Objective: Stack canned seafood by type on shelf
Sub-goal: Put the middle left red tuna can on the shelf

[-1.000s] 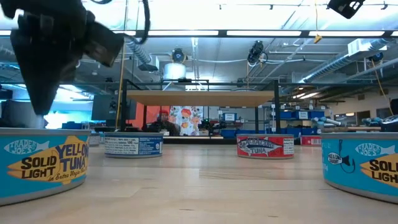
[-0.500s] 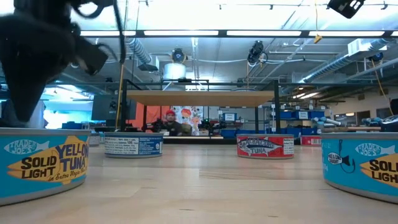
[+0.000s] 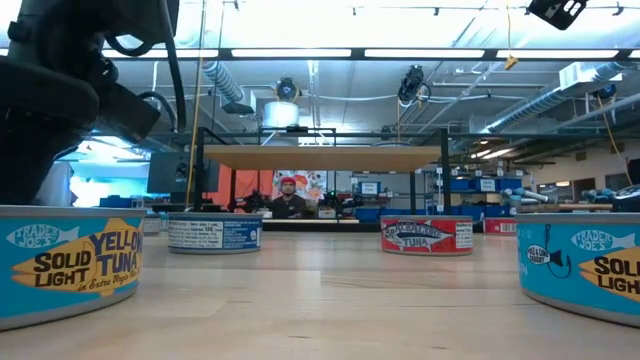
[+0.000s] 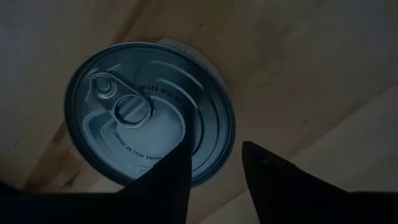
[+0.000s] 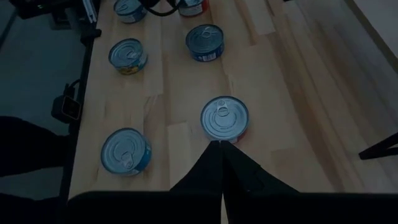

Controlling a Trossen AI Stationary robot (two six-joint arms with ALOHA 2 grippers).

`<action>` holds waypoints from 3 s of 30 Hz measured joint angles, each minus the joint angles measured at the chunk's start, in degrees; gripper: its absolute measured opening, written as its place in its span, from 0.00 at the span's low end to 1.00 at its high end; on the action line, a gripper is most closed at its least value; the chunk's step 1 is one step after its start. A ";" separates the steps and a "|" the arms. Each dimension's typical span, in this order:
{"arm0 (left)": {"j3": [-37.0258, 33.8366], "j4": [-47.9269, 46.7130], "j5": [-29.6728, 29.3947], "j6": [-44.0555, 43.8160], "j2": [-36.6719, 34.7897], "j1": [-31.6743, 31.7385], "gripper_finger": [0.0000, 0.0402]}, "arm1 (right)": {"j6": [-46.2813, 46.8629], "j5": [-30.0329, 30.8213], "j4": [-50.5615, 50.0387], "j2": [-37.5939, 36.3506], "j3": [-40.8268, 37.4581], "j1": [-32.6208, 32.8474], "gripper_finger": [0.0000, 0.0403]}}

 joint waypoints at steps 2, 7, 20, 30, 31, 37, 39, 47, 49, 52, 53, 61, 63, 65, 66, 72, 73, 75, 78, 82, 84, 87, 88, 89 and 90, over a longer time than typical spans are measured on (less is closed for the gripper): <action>0.62 0.74 0.37 0.04 0.02 0.00 0.32 | 0.00 0.01 0.00 0.00 0.00 0.00 0.02; 3.08 1.29 -0.74 0.11 0.09 -0.01 0.29 | -0.10 0.02 0.00 0.00 0.00 -0.01 0.02; 3.66 1.58 -0.21 0.11 0.09 -0.13 0.33 | -0.88 -0.07 -0.02 0.02 0.00 -0.01 0.02; 3.60 5.44 -0.25 -0.07 0.09 -0.17 0.33 | -1.07 -0.07 -0.02 0.02 0.00 -0.01 0.02; 3.60 4.83 -0.58 -0.11 0.09 -0.17 0.33 | -1.07 -0.07 -0.02 0.02 0.00 -0.01 0.02; 3.60 2.80 -1.11 -0.15 0.09 -0.17 0.33 | -1.08 -0.09 -0.02 0.02 0.00 0.00 0.02; 3.60 2.81 -1.22 -0.15 0.09 -0.17 0.33 | -1.08 -0.10 -0.02 0.02 0.00 0.01 0.02; 3.60 2.78 -2.40 -0.13 0.28 -0.17 0.32 | -1.72 -0.10 -0.02 0.01 0.00 0.00 0.02; 3.60 2.72 -2.19 -0.05 1.27 -0.21 0.32 | -1.86 -0.09 -0.02 0.02 0.00 -0.01 0.02; 3.66 2.67 -0.92 0.38 3.15 -0.42 0.30 | -1.95 -0.09 -0.02 0.02 0.00 -0.01 0.02; 3.72 2.69 -0.61 0.38 3.39 -0.42 0.29 | -1.95 -0.11 -0.06 0.02 -0.02 -0.01 0.02; 3.95 2.41 -0.33 1.29 3.78 -0.39 0.18 | -2.14 -0.09 -0.05 0.02 -0.02 -0.01 0.02; 3.95 2.90 0.09 1.77 3.78 -0.39 0.13 | -2.16 -0.09 -0.07 0.02 -0.02 -0.01 0.02; 3.92 3.55 0.99 3.07 3.88 -0.39 0.07 | -2.16 -0.09 -0.07 0.02 -0.02 -0.01 0.02; 3.88 4.03 1.53 3.53 3.93 -0.39 0.04 | -2.15 -0.09 -0.07 0.02 -0.02 -0.01 0.02; 6.16 4.70 3.39 7.72 4.06 -0.39 0.01 | -2.16 -0.09 -0.06 0.02 -0.02 -0.01 0.02; 6.98 4.96 3.43 8.37 3.93 -0.39 0.01 | -2.16 -0.09 -0.07 0.02 -0.02 -0.01 0.02; 8.63 5.03 3.77 9.95 3.62 -0.35 0.01 | -2.16 -0.09 -0.06 0.02 -0.02 -0.01 0.02; 11.20 5.94 3.93 11.95 2.84 -0.35 0.00 | -2.15 -0.09 -0.04 0.02 -0.02 -0.01 0.02; 14.56 7.92 5.43 15.17 1.23 -0.33 0.00 | -2.15 -0.13 -0.04 0.02 -0.02 -0.01 0.02; 16.53 8.15 5.36 14.68 0.56 -0.38 0.00 | -2.14 -0.63 -0.04 0.02 -0.02 -0.01 0.02; 18.98 1.54 2.29 11.26 0.57 -1.05 0.01 | -2.14 -1.29 0.13 0.02 -0.02 -0.01 0.02; 19.27 -1.05 1.28 10.62 0.76 -1.20 0.02 | -2.14 -1.29 0.50 0.02 -0.02 -0.01 0.02; 19.36 -2.32 0.56 10.49 0.92 -1.31 0.04 | -2.14 -1.29 1.12 0.04 -0.02 -0.01 0.02; 19.36 -2.78 -0.15 10.44 1.01 -1.56 0.06 | -2.14 -1.31 1.84 0.06 -0.02 -0.01 0.02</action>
